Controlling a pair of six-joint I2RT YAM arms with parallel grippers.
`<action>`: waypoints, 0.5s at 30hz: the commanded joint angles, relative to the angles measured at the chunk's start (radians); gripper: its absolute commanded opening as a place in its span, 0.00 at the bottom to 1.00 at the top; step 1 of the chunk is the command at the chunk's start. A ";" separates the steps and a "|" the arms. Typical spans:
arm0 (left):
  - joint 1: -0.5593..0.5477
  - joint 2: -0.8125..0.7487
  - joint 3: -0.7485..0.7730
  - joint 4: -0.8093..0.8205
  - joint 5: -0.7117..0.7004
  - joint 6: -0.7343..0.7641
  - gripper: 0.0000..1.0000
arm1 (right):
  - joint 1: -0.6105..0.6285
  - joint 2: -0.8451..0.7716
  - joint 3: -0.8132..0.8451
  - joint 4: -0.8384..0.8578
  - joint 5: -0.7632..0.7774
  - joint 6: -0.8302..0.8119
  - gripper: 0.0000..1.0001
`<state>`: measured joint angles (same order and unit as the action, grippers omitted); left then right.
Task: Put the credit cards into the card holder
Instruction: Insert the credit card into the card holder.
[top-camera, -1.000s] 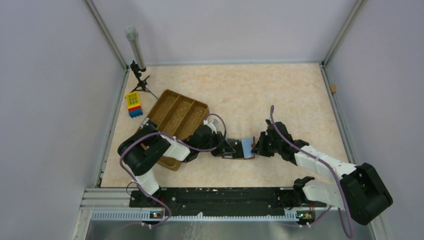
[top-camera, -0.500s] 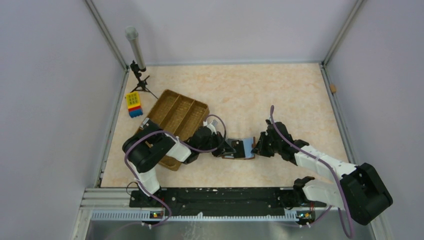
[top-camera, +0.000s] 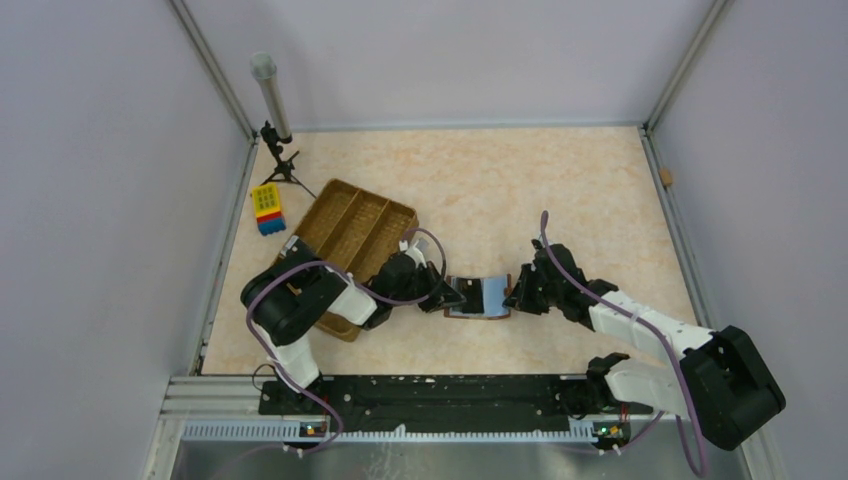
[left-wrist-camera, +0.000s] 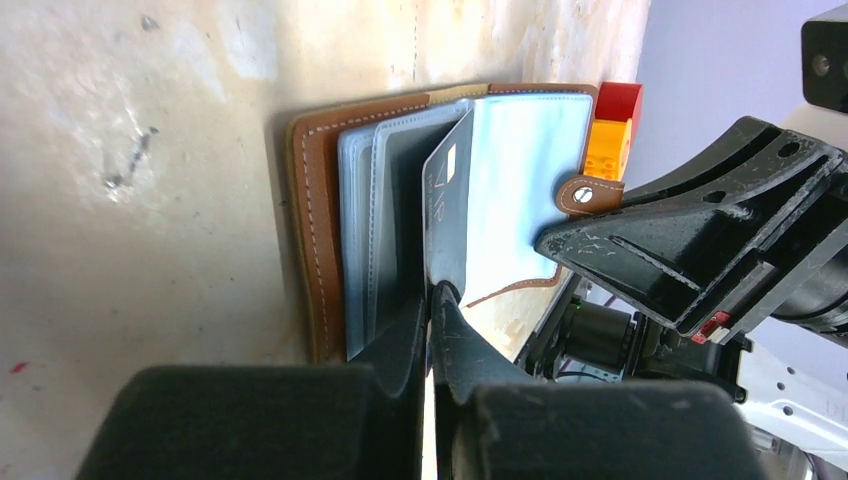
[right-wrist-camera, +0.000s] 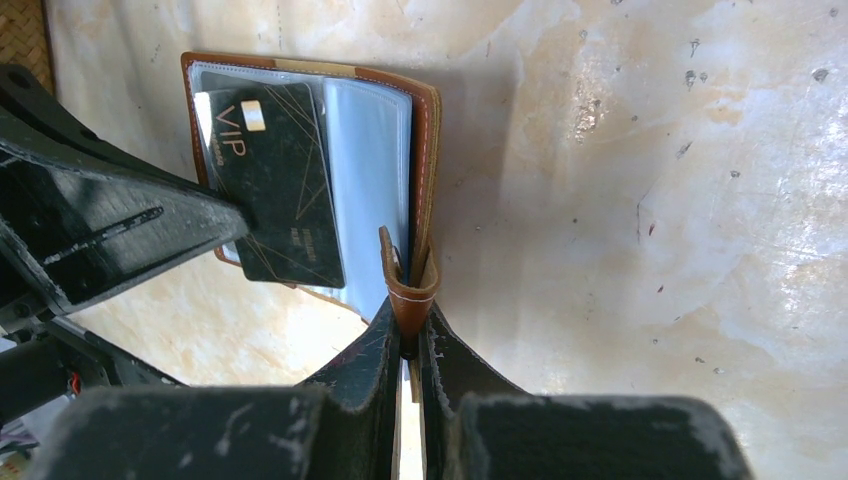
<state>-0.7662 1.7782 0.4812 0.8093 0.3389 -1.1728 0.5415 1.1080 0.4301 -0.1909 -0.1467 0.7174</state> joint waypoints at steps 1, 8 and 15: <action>0.028 -0.003 -0.017 -0.040 -0.017 0.079 0.00 | 0.009 -0.015 0.018 -0.020 0.016 -0.016 0.00; 0.031 0.039 0.014 -0.014 0.046 0.114 0.00 | 0.009 -0.008 0.021 -0.022 0.015 -0.016 0.00; 0.040 0.085 0.036 0.009 0.113 0.119 0.00 | 0.009 -0.002 0.022 -0.024 0.016 -0.016 0.00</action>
<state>-0.7311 1.8164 0.5011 0.8410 0.4309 -1.0992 0.5415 1.1080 0.4301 -0.2028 -0.1398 0.7155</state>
